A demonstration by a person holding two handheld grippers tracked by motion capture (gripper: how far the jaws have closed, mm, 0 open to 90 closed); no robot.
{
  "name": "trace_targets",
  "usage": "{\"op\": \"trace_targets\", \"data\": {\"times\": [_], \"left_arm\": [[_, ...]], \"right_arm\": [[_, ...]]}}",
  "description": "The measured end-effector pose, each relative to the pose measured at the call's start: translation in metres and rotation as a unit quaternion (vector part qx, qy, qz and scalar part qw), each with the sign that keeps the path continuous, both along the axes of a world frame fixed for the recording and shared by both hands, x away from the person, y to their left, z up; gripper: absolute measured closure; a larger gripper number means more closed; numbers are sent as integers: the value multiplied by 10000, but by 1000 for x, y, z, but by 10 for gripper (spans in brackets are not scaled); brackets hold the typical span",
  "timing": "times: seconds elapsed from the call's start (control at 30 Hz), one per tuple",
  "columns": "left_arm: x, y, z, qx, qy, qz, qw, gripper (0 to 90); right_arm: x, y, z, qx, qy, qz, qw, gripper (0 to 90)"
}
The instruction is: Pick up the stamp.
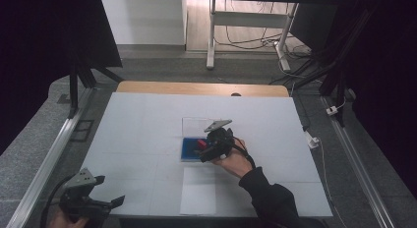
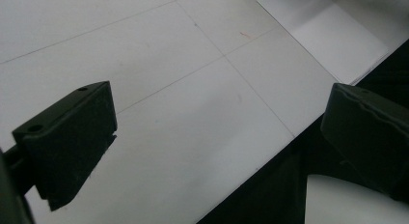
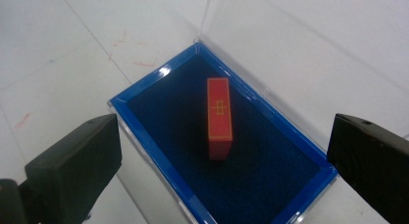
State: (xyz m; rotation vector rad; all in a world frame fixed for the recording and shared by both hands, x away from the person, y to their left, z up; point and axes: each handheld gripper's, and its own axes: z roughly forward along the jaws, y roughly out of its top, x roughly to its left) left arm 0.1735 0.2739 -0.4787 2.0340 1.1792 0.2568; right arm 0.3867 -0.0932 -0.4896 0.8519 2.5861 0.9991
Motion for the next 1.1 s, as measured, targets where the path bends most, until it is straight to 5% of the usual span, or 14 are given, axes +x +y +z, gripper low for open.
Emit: {"op": "trace_targets", "data": {"times": [0.13, 0.47, 0.7, 1.1], "left_arm": [[0, 0, 0, 10, -10, -10, 10000, 0], [0, -1, 0, 27, 4, -62, 10000, 0], [0, -1, 0, 44, 8, -64, 10000, 0], [2, -4, -1, 124, 76, -143, 9998, 0]], "right_arm": [[3, 5, -3, -61, -20, 15, 10000, 56], [10, 3, 1, 42, 89, 139, 9999, 560], [13, 4, -2, 53, 182, 279, 9994, 759], [8, 2, 2, -12, -11, 375, 9993, 793]]}}
